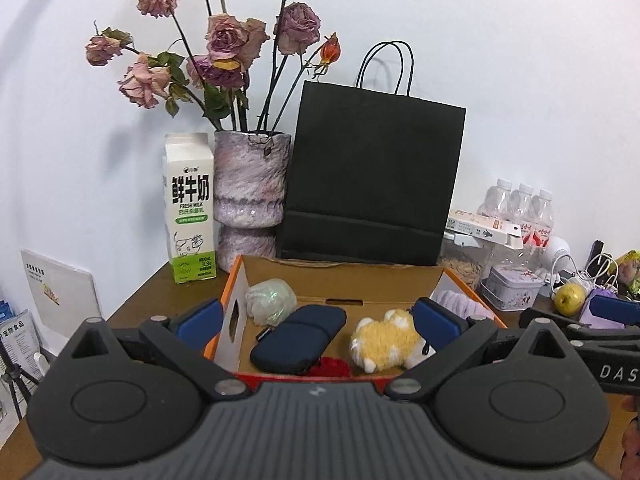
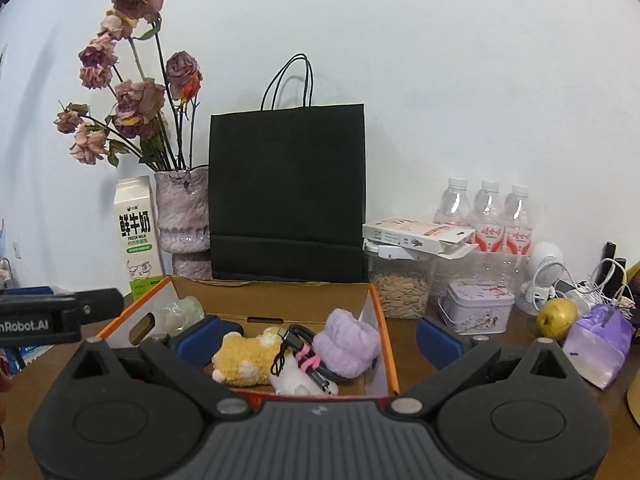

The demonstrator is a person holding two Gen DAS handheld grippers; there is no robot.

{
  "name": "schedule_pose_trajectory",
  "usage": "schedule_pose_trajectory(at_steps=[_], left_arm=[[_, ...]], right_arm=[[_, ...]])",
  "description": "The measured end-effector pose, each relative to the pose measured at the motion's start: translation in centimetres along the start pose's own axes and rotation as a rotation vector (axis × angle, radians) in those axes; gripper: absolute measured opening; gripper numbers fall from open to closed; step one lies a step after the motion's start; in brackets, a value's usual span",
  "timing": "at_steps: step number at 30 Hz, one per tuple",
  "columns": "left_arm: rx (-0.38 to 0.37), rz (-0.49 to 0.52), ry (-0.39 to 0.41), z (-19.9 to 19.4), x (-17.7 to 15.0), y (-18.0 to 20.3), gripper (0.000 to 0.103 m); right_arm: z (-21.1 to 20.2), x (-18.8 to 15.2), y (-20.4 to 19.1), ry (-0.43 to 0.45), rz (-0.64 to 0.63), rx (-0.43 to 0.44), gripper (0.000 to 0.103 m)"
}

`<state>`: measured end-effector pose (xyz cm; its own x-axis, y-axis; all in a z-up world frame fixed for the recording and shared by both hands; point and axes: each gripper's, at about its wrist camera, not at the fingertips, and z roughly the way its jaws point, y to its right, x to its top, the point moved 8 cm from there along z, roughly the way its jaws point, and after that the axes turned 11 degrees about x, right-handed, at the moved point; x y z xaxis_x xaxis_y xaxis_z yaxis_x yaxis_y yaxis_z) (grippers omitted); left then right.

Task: Organize objects
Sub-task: 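Move both grippers back from the box toward the white and purple cloths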

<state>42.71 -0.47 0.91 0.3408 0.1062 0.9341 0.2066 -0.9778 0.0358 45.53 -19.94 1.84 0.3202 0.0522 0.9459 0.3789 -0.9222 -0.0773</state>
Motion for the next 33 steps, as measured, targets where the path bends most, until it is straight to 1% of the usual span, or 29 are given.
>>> schedule_pose_trajectory(at_steps=[14,18,22,24,28,33], left_arm=[[-0.012,0.02,-0.01,-3.7,-2.1,-0.8,0.103],[-0.014,0.034,-0.01,-4.5,-3.2,-1.0,0.103],[-0.029,0.03,-0.02,-5.1,-4.1,-1.4,0.103],[-0.022,0.035,-0.018,-5.5,-4.6,-1.5,0.103],[-0.03,0.06,-0.027,-6.3,-5.8,-1.7,0.103],[-0.012,0.094,-0.035,-7.1,-7.2,-1.9,0.103]], right_arm=[[-4.4,-2.0,-1.5,0.014,0.009,0.021,0.103],[-5.9,-3.1,-1.8,0.023,0.026,0.033,0.103],[-6.8,-4.4,-2.0,0.009,0.042,0.032,0.103],[-7.1,-5.0,-2.2,0.001,0.045,0.032,0.103],[-7.9,-6.1,-2.7,-0.014,0.039,0.032,0.103],[-8.5,-7.6,-3.5,-0.043,0.023,0.041,0.103]])
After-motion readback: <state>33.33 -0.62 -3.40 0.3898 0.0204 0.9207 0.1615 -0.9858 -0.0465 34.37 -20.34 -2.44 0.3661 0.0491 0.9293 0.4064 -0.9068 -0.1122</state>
